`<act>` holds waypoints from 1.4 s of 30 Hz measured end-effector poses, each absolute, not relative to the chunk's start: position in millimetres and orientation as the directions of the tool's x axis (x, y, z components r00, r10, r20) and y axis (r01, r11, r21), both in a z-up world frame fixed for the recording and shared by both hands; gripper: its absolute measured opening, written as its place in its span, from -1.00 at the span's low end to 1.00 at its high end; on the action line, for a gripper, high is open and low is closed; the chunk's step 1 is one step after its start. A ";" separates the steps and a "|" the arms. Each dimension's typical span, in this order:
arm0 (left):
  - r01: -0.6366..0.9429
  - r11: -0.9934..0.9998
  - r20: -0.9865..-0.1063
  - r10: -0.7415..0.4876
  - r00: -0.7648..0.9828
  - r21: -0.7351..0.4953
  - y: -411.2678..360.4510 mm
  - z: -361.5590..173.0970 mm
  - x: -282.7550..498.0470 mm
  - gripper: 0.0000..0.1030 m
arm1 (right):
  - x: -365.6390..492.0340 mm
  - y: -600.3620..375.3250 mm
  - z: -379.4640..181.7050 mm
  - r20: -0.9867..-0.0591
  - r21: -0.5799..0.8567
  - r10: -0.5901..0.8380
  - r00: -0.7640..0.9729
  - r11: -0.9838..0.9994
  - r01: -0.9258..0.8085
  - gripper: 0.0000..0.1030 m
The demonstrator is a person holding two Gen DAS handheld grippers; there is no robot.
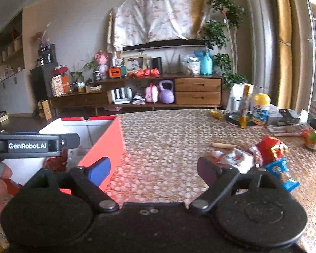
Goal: Organize snacks
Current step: 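Move both open tools back to the snack pile, then grasp the blue cartoon packet with the right tool while the left tool grasps the white printed pouch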
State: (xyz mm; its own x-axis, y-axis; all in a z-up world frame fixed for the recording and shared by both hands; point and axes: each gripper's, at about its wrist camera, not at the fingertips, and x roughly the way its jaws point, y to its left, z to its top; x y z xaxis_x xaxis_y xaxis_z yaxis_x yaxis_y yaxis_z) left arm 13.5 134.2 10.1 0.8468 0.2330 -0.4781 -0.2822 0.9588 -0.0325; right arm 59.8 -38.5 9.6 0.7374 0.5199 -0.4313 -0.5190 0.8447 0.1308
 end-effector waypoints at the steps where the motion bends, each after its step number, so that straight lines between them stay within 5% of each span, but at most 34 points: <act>1: -0.272 0.962 -0.477 0.225 0.850 -0.032 129.7 9.9 15.6 0.80 | 60.3 -43.4 8.6 -0.431 0.132 0.511 0.743 0.851 -0.508 0.74; 42: 0.021 1.000 -0.571 -0.028 0.820 -0.019 22.0 -53.4 130.2 0.80 | 179.6 -171.1 -80.7 -0.583 0.065 0.193 0.789 0.979 -0.191 0.92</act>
